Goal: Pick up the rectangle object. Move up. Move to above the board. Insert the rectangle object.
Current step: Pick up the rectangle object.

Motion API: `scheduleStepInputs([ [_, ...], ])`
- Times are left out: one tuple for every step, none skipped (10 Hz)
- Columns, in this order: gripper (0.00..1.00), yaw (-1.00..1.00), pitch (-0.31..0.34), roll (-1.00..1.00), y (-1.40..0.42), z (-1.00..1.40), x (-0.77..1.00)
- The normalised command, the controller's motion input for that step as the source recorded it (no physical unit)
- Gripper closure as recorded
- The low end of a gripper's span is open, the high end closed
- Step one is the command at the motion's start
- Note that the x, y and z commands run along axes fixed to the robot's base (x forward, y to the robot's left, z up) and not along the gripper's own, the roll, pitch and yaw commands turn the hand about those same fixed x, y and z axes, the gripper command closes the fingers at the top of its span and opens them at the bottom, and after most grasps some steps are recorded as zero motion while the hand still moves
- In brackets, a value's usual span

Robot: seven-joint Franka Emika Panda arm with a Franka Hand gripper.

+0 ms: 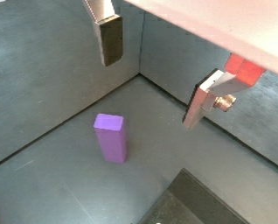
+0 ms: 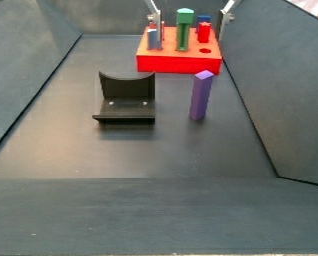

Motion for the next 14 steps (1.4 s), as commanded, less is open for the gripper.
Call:
scheduleStepInputs([
  [0.0, 0.07, 0.0, -0.11, 0.0, -0.12, -0.07],
  [0.0, 0.07, -0.083, 0.0, -0.23, -0.2, -0.05],
  [0.0, -1.0, 0.0, 0.0, -0.03, -0.42, 0.0],
  [0.0, -0.83, 0.006, 0.04, -0.22, -0.23, -0.07],
  [0.0, -0.95, 0.004, 0.0, -0.2, -0.4, 0.0],
  [0.0, -1.0, 0.0, 0.0, -0.03, -0.52, 0.0],
  [0.0, -1.0, 0.0, 0.0, -0.04, -0.51, 0.0],
  [0.0, -1.0, 0.0, 0.0, -0.06, -0.48, 0.0],
  [0.0, -1.0, 0.0, 0.0, -0.05, -0.49, 0.0],
  [0.0, -1.0, 0.0, 0.0, -0.03, -0.47, 0.0],
  [0.0, -0.92, 0.0, 0.01, -0.09, -0.44, -0.1],
  [0.0, -0.48, 0.0, -0.01, -0.2, -0.47, -0.53],
  [0.0, -0.04, 0.09, -0.03, 0.0, -0.11, -0.09],
  [0.0, -0.67, -0.029, 0.0, 0.03, -0.21, -0.56],
])
